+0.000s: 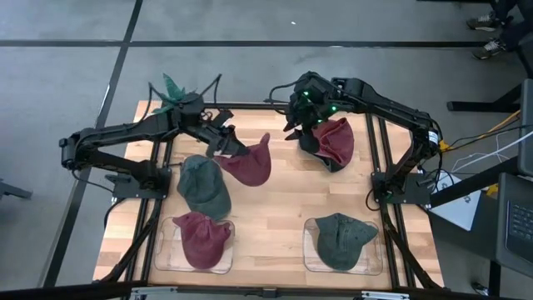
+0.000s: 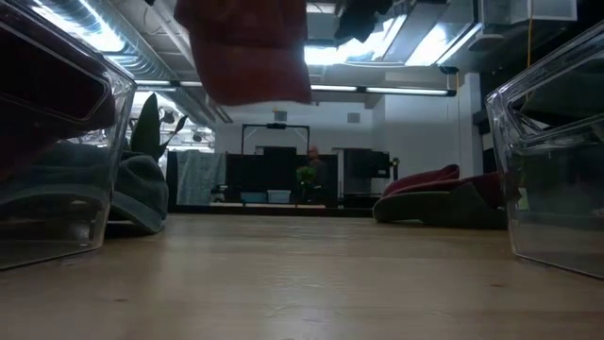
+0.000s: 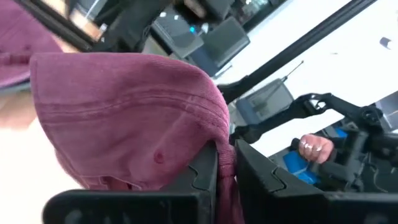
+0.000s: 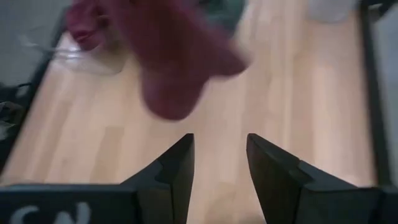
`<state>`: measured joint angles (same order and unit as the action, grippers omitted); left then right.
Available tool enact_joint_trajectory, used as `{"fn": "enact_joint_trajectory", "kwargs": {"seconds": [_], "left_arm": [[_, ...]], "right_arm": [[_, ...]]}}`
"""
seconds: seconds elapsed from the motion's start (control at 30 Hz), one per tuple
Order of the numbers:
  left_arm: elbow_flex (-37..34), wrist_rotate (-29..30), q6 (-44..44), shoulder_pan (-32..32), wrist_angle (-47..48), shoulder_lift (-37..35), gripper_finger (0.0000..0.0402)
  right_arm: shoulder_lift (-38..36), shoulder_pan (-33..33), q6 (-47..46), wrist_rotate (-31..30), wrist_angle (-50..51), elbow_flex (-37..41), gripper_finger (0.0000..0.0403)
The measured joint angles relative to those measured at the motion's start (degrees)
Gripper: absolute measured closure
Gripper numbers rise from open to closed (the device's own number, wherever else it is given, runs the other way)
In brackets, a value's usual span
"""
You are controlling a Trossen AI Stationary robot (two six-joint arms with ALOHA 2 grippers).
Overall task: Pick & Place hat
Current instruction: Put the left red cap into the left transparent bin
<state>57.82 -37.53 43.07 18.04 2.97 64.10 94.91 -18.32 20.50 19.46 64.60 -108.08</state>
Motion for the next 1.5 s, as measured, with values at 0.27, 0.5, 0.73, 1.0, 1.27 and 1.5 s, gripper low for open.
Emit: {"fn": "enact_joint_trajectory", "kwargs": {"seconds": [0.27,0.5,0.73,1.0,1.27,1.5], "left_arm": [[0.0,4.0,0.8,0.0,0.2,-3.3,0.0368],[0.0,4.2,2.2,0.0,0.2,-3.6,0.0368],[0.0,5.1,3.2,0.0,0.3,-3.6,0.0368],[0.0,5.3,5.3,0.0,0.3,-3.6,0.0366],[0.0,5.2,9.9,-0.4,0.2,-3.6,0.0368],[0.0,1.7,18.3,-2.0,0.2,-3.6,0.0368]], "right_arm": [[-4.5,0.1,-4.6,1.1,3.7,0.8,0.0256],[-20.5,1.9,-11.2,-6.6,-6.7,18.7,0.0256],[-41.7,2.1,-23.0,-20.1,-20.8,41.6,0.0256],[-61.0,2.1,-34.4,-24.3,-38.7,64.7,0.0256],[-73.0,2.1,-41.5,-24.7,-52.6,83.2,0.0256],[-77.7,2.1,-42.8,-31.1,-65.7,95.9,0.0256]]}}
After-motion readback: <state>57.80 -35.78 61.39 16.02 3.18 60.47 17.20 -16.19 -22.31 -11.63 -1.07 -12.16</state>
